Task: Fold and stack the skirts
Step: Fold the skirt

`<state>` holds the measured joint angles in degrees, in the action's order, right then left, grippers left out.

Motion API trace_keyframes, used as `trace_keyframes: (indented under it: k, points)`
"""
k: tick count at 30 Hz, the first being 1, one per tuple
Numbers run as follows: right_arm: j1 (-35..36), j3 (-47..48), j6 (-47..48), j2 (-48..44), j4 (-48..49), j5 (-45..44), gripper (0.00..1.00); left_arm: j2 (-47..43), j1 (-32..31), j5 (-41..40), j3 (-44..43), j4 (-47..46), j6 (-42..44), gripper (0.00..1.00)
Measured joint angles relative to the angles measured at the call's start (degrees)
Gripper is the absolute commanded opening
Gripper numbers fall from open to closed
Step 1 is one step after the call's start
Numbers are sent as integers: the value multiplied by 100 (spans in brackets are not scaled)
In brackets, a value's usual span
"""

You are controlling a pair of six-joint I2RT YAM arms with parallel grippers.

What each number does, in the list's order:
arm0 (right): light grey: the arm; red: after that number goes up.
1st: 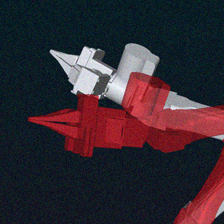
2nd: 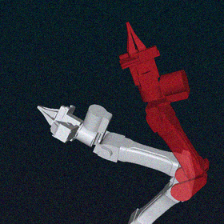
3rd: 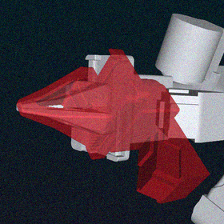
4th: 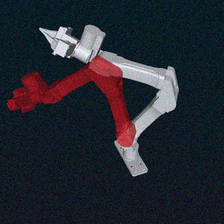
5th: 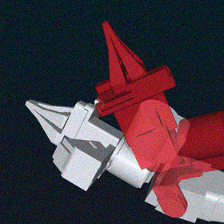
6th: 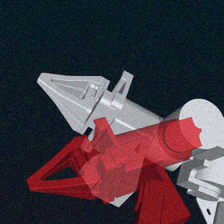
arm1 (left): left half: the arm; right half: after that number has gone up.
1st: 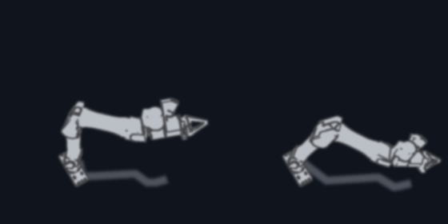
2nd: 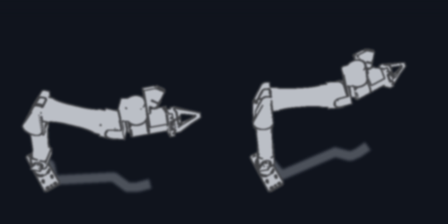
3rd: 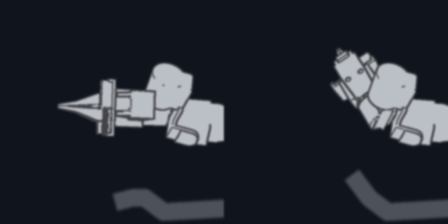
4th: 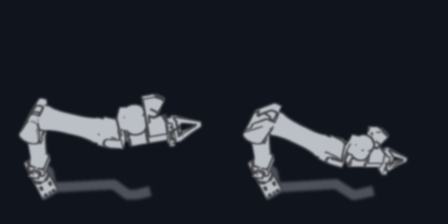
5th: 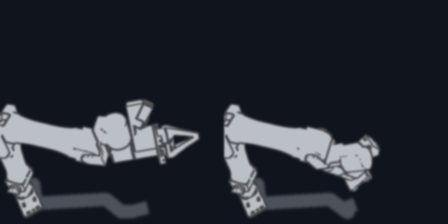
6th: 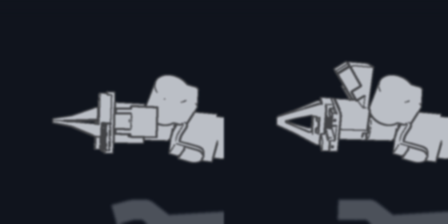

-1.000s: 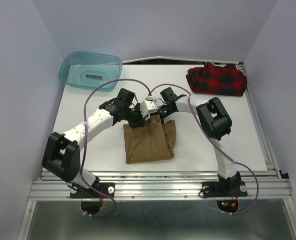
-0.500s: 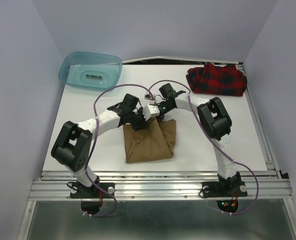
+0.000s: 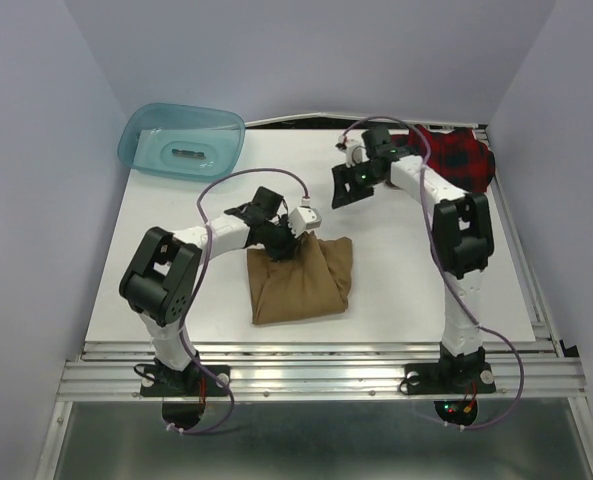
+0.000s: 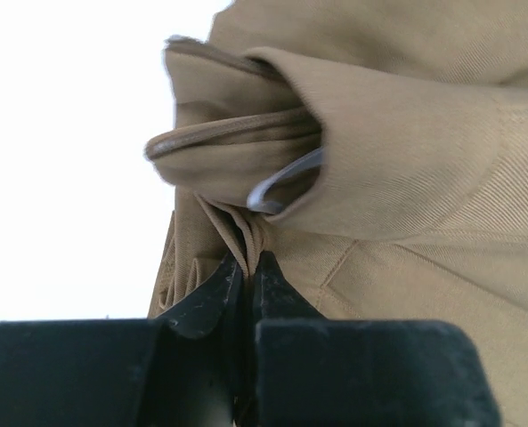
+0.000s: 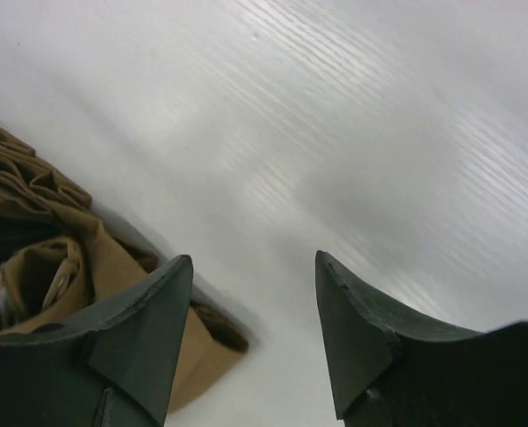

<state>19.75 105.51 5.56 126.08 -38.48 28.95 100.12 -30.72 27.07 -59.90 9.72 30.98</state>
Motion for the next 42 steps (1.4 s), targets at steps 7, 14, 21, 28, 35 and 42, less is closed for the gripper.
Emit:
trace_keyframes:
  k: [7, 14, 21, 28, 35, 42]
  points:
    - [-426, -1360, -144, -2076, -48, 662, 52, 682, 374, 278, -962, 612, -286, 41]
    - [-109, -2511, -697, -3512, 588, 1971, 52, 704, 848, 402, -1797, 1161, -678, 53]
    - [374, -3375, -1211, -3635, 1163, 2498, 52, -824, 1139, 831, -1757, 1237, -1532, 54]
    - [796, -3526, -1753, -3058, 2083, 2861, 52, -2262, 1086, 1759, -219, 225, -2579, 51]
    - [776, -3353, -1908, -1808, 2470, 2682, 48, -946, 1113, 1945, 608, -446, -3464, 48]
    - [315, -2966, -2041, -699, 2673, 2389, 48, 229, 1622, 1954, 431, -1043, -3930, 44]
